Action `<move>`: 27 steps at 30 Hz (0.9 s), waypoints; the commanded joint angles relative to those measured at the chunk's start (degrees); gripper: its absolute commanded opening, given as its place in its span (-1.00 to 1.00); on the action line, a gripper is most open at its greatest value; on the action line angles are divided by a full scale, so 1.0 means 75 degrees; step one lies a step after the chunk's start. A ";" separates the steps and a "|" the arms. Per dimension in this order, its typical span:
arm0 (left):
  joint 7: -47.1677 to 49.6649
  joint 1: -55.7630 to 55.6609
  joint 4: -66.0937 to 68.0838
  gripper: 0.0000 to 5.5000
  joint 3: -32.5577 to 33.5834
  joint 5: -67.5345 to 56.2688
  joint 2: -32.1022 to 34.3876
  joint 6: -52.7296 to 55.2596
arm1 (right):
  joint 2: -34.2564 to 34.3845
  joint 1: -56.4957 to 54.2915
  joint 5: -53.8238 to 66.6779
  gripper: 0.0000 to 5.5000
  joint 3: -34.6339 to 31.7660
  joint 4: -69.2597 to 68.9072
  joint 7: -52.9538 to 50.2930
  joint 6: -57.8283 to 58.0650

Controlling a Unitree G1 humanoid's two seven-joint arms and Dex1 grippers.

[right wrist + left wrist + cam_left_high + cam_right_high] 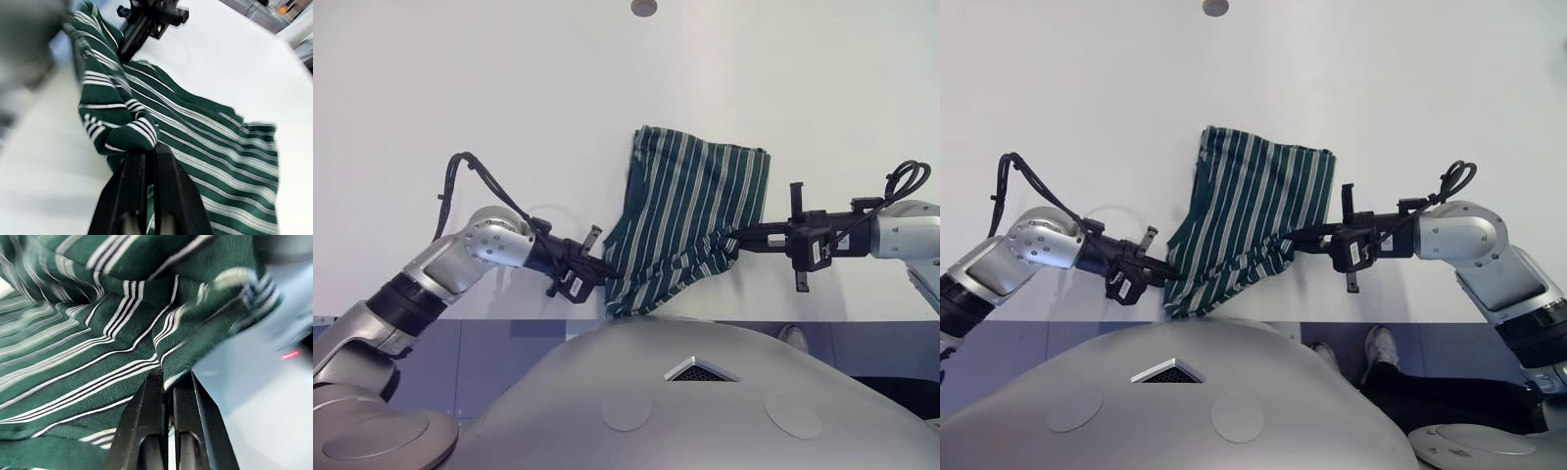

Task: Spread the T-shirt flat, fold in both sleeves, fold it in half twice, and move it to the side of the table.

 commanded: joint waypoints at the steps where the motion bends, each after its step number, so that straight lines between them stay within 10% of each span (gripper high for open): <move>1: -0.1078 -0.0318 -0.1051 -1.00 0.0476 -0.1624 0.0568 0.1859 | -0.0285 -0.0091 0.1247 -1.00 -0.0542 -0.0466 0.0550 0.1615; 10: -0.0690 -0.1610 -0.0724 -1.00 0.1910 -0.4405 -0.0819 0.5876 | 0.1421 -0.0995 0.1069 -1.00 -0.0977 0.0904 0.0306 0.3303; 27: 0.1427 -0.2667 0.2872 -0.89 0.2206 -0.1166 -0.2982 0.6030 | 0.2983 -0.1852 -0.0850 -0.87 -0.1456 0.3136 -0.0240 0.3764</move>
